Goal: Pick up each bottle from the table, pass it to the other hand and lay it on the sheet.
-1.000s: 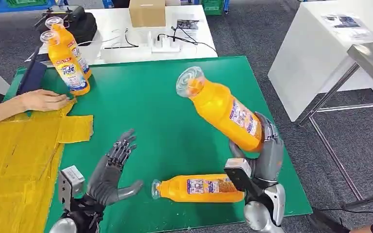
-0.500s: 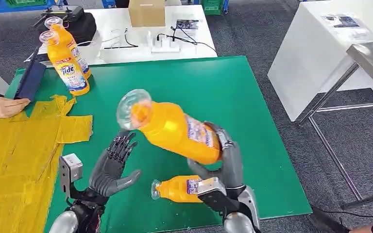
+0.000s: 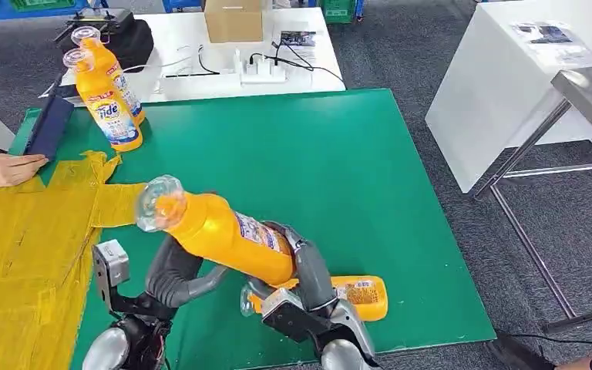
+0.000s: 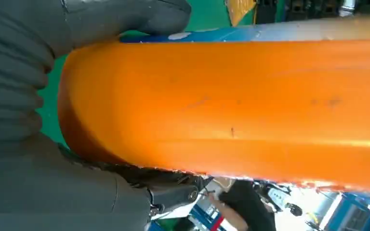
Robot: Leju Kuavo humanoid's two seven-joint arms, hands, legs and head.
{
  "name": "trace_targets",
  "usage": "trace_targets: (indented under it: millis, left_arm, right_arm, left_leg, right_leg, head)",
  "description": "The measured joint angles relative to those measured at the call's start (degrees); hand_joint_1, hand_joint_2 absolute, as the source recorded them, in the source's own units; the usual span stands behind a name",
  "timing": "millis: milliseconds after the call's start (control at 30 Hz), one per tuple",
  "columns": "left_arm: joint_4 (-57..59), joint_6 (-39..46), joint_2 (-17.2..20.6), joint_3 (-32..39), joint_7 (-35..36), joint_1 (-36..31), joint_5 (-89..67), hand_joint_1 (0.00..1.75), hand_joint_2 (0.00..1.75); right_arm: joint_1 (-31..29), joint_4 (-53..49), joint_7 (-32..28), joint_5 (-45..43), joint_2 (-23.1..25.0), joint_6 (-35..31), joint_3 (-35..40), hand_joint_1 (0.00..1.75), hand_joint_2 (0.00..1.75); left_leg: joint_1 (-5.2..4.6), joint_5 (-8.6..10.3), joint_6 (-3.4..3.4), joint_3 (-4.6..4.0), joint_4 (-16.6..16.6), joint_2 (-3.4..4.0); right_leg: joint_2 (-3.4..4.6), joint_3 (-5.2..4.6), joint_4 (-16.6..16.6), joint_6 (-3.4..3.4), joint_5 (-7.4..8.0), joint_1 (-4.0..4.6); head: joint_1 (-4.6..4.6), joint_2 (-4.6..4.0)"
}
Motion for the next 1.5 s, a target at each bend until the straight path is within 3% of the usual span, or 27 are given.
trace_targets:
  millis: [633, 667, 700, 1367, 1400, 1433, 1500]
  left_arm:
    - [-0.5, -1.8, 0.0, -2.7, -2.1, -0.1, 0.4, 0.00, 1.75]
    - [-0.5, -1.8, 0.0, -2.8, -2.1, -0.1, 0.4, 1.69, 1.75]
    - [-0.5, -1.8, 0.0, -3.0, -2.1, -0.1, 0.4, 1.75, 1.75]
    - [-0.2, 2.9, -1.4, -3.5, -4.2, -0.7, -2.9, 1.75, 1.75]
    - [-0.2, 3.5, -1.4, -3.5, -4.5, -0.7, -3.7, 1.75, 1.75]
    - [-0.2, 4.2, -1.5, -3.5, -4.7, -0.7, -4.5, 1.75, 1.75]
    - [-0.2, 6.2, -1.7, -3.5, -5.4, -0.9, -7.3, 1.75, 1.75]
  right_arm:
    - [-2.3, 7.0, -0.2, -2.7, 1.3, 1.1, 2.0, 1.75, 1.75]
    - [-2.3, 7.1, -0.2, -2.8, 1.3, 1.1, 2.0, 1.75, 1.75]
    - [-2.3, 7.2, -0.2, -2.8, 1.3, 1.1, 2.0, 1.75, 1.75]
    - [-1.3, 4.1, 0.0, -0.2, 1.0, -1.2, 3.8, 1.75, 1.75]
    - [-1.2, 3.6, 0.0, -0.2, 1.0, -1.3, 4.0, 0.96, 1.75]
    - [-1.1, 3.1, 0.2, -0.1, 0.8, -1.3, 4.2, 0.00, 1.75]
    - [-1.0, 2.2, 0.4, 0.0, 0.7, -1.4, 4.3, 0.00, 1.75]
  left_leg:
    - [0.00, 0.00, 0.00, 0.00, 0.0, 0.00]
    - [0.00, 0.00, 0.00, 0.00, 0.0, 0.00]
    - [0.00, 0.00, 0.00, 0.00, 0.0, -0.01]
    - [0.00, 0.00, 0.00, -0.01, 0.0, 0.00]
    - [0.00, 0.00, 0.00, -0.01, 0.0, 0.00]
    - [0.00, 0.00, 0.00, -0.01, 0.0, 0.00]
    - [0.00, 0.00, 0.00, -0.01, 0.0, -0.01]
  right_leg:
    - [0.00, -0.01, 0.0, 0.00, 0.00, 0.00]
    - [0.00, -0.01, 0.0, 0.00, 0.00, 0.00]
    - [0.00, -0.01, 0.0, 0.00, 0.00, 0.00]
    - [0.00, -0.01, 0.0, 0.00, 0.00, -0.01]
    - [0.00, -0.01, 0.0, 0.00, 0.00, -0.01]
    - [0.00, -0.02, 0.0, 0.00, 0.00, -0.01]
    - [-0.01, 0.00, 0.0, 0.00, 0.00, -0.01]
  head:
    - [0.02, 0.00]
    - [0.00, 0.00]
    - [0.00, 0.00]
    - [0.00, 0.00]
    - [0.00, 0.00]
    - [0.00, 0.00]
    - [0.02, 0.00]
